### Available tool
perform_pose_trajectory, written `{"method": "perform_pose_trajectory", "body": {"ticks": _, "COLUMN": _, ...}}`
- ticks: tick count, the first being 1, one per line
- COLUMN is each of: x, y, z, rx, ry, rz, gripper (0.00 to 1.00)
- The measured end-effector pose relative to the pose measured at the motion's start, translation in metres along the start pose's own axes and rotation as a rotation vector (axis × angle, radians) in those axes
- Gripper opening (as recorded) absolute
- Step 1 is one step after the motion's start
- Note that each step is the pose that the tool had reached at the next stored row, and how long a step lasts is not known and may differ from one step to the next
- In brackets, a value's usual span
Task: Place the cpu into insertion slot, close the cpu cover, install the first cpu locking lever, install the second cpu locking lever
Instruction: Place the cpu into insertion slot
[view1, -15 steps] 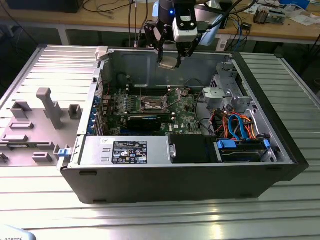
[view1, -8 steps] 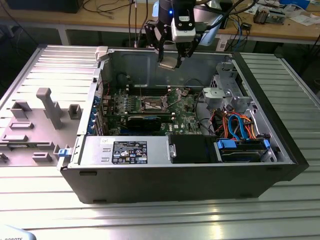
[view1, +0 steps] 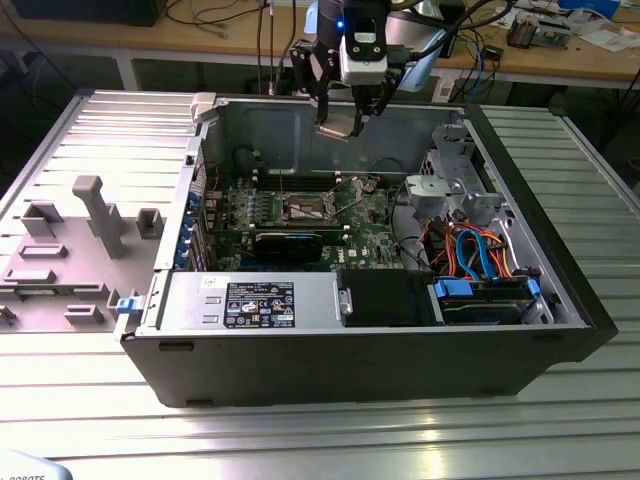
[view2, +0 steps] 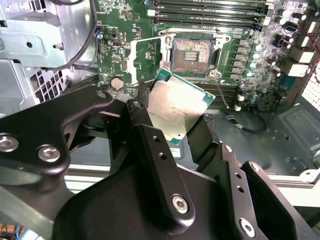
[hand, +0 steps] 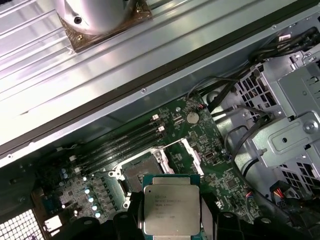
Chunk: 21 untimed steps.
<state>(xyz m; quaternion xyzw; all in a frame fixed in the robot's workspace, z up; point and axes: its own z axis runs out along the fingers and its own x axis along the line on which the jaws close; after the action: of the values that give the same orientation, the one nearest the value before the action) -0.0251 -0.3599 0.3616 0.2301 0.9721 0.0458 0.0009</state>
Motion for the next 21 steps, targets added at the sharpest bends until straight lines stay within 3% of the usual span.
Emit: {"method": "perform_pose_trajectory", "body": {"ticks": 21, "x": 0.0, "y": -0.0001, "z": 0.0007, "rx": -0.0024, "ry": -0.0112, "rz": 0.125, "gripper": 0.55}}
